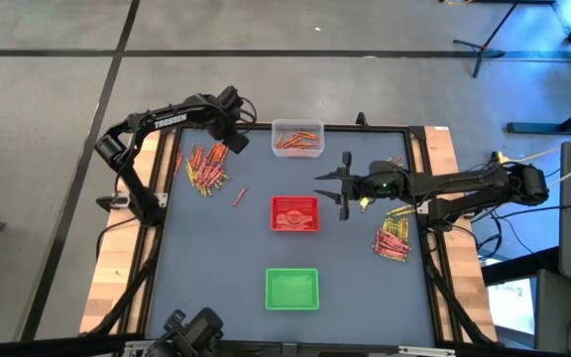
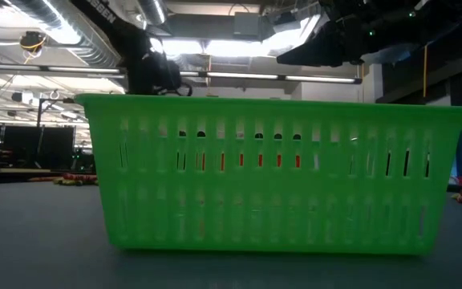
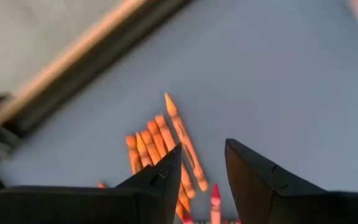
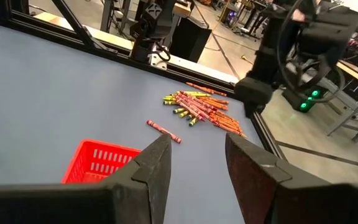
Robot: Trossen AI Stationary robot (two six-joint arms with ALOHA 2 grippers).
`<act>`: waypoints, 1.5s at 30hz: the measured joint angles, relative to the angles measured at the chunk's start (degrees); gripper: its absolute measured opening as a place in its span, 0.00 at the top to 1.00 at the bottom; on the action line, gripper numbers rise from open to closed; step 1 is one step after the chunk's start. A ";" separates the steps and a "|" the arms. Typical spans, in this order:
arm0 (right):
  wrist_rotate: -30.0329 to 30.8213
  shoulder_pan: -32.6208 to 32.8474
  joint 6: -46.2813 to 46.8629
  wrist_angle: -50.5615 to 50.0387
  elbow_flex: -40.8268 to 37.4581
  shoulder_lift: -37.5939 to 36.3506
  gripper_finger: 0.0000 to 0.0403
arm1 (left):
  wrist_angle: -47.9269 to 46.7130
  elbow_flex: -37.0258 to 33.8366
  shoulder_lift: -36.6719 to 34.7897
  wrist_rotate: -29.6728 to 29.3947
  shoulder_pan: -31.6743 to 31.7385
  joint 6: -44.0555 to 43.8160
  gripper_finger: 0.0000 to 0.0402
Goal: Sort crayons
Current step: Put the orange crayon into the transparent bin
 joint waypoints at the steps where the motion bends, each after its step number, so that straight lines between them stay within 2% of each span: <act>1: 0.00 0.00 0.00 0.32 0.00 0.00 0.62 | 0.30 -0.95 0.00 0.84 0.26 -0.75 0.73; 9: 0.00 -0.02 -0.15 1.09 0.00 -0.01 0.62 | 5.86 -7.60 0.02 5.27 0.01 -2.41 0.73; 20: 0.00 -0.01 -0.17 1.67 0.00 -0.02 0.62 | 14.96 -13.44 0.02 4.92 1.69 -3.55 0.73; 31: 0.00 -0.02 -0.20 1.69 0.00 -0.02 0.62 | 17.38 -15.46 0.02 5.28 3.70 -3.42 0.73; 35: 0.00 -0.02 -0.20 1.69 0.00 -0.02 0.62 | 19.10 -16.19 0.02 8.26 3.70 -3.42 0.73; 40: 0.00 0.00 -0.22 1.69 0.00 -0.02 0.62 | 19.53 -17.06 0.02 5.03 3.55 -3.35 0.73; 45: 0.00 -0.02 -0.22 1.69 0.00 -0.02 0.62 | 19.62 -18.08 0.07 5.38 4.07 -3.33 0.73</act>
